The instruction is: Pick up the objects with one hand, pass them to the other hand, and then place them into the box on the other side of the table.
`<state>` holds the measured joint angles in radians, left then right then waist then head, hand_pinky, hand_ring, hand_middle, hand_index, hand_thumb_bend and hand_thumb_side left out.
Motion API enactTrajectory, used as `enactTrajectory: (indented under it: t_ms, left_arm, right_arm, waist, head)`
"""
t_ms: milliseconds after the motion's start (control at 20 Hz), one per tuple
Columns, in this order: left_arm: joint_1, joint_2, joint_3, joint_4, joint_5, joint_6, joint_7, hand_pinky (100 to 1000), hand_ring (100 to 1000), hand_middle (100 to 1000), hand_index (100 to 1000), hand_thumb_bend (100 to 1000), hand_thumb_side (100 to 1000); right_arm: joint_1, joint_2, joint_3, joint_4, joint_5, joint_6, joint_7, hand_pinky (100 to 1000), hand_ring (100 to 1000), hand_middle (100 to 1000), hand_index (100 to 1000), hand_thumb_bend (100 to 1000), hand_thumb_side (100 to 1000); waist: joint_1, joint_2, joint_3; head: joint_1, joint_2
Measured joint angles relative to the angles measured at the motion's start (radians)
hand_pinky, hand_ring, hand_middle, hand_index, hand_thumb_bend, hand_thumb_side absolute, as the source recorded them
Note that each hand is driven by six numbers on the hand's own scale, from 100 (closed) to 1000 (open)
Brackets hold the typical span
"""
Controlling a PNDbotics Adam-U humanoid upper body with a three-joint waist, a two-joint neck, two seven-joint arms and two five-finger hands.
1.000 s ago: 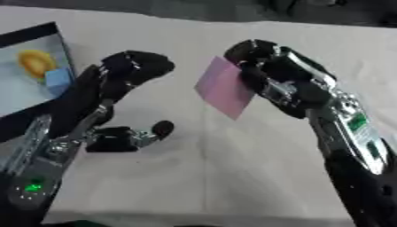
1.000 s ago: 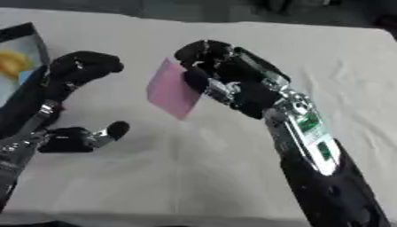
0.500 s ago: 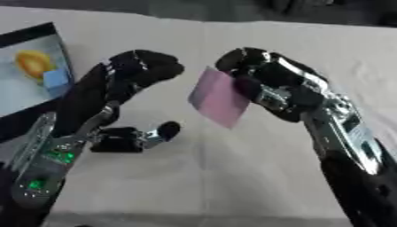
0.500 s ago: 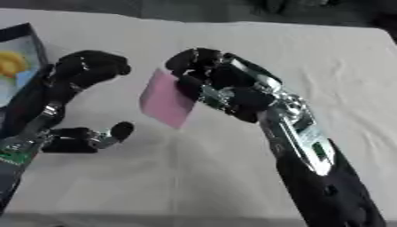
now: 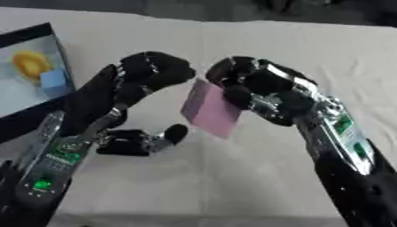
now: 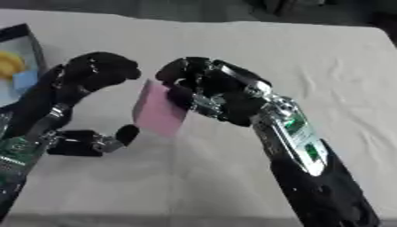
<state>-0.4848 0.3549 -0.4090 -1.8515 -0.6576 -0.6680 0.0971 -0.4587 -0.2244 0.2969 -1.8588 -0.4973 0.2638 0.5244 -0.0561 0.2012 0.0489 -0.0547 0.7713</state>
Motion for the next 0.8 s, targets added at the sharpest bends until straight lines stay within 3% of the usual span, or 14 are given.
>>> enactTrajectory:
  t_ms: [800]
  left_arm:
    - [-0.021,-0.007,-0.03,-0.008,0.044,-0.015,-0.058,813,829,782,969,255,100]
  right_arm:
    - [0.0,-0.004,0.001,0.005,0.021,0.005,0.004,906,516,529,686,304,191]
  waist:
    - [0.004,0.001,-0.001]
  head:
    - [0.0,0.0]
